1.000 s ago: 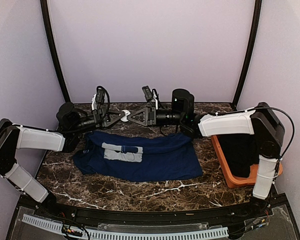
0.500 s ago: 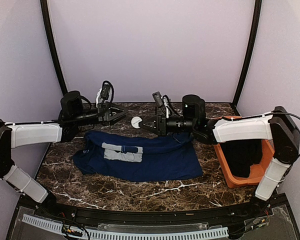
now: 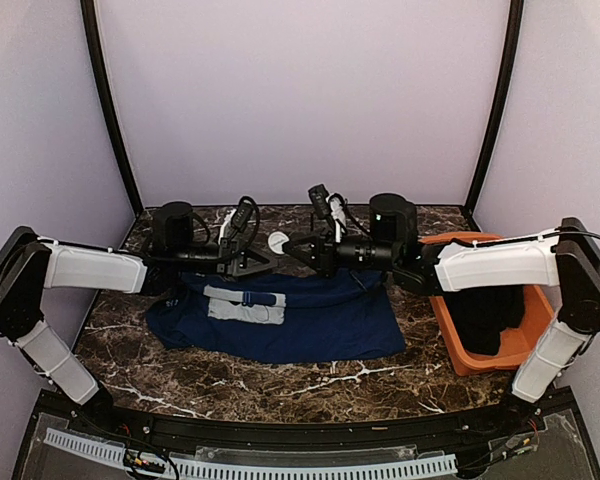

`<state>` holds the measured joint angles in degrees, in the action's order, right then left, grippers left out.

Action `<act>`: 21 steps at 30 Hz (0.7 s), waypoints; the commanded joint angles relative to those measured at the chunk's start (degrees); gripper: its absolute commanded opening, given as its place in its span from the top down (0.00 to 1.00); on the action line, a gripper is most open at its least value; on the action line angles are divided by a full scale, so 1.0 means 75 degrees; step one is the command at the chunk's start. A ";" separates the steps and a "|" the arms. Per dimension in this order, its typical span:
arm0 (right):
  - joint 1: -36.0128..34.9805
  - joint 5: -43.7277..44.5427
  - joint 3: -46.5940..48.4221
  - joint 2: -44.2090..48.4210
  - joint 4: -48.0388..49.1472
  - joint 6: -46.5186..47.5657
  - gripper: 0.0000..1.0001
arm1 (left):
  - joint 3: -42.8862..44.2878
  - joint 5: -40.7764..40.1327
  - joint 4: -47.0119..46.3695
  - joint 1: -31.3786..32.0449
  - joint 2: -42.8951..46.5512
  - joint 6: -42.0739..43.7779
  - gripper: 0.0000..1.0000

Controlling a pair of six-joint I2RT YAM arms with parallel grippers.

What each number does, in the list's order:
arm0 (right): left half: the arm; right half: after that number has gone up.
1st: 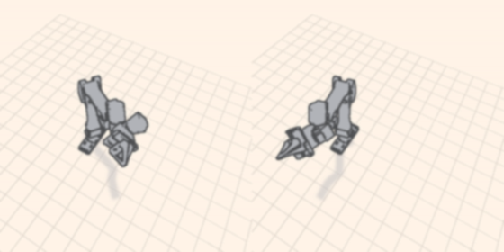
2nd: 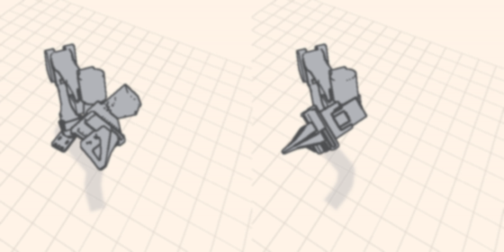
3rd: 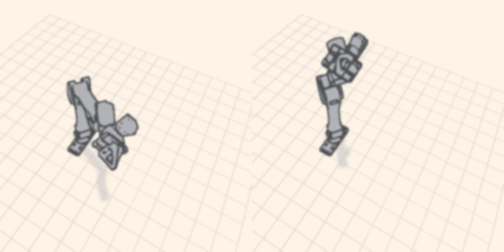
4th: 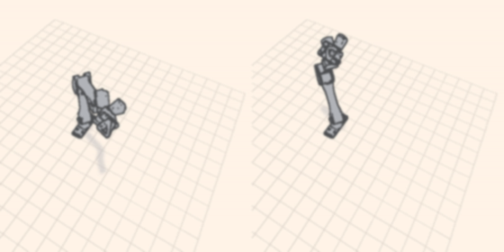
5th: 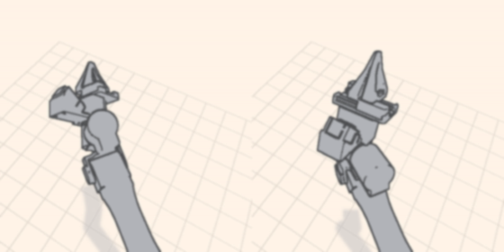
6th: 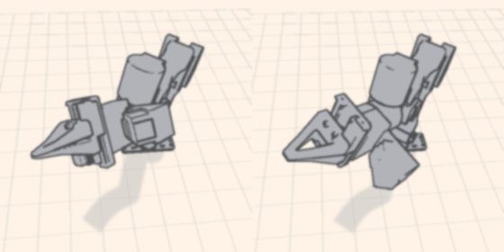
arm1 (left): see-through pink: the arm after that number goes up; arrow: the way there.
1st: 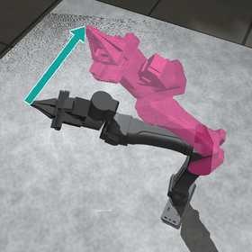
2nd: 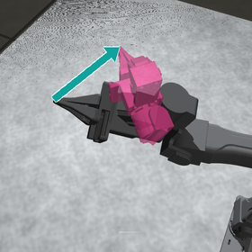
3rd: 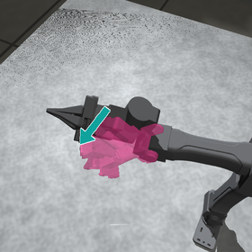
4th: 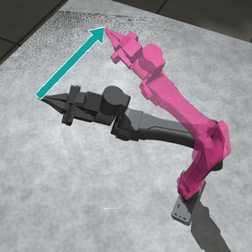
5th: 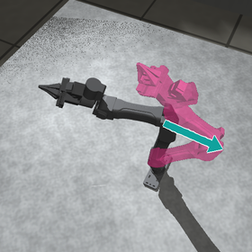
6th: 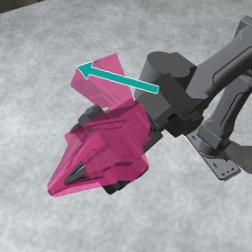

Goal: Pin the brooch onto the clothing
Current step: Open the brooch.

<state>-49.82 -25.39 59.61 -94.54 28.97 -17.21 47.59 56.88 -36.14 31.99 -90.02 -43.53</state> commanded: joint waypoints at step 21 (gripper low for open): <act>-0.0271 0.0235 -0.0511 0.0172 0.0581 0.0212 1.00 | -0.0429 0.0122 -0.1497 -0.0269 0.0252 -0.0717 0.54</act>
<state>-51.29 -24.12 56.82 -94.52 30.04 -15.25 45.32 56.73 -44.16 30.24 -88.01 -47.13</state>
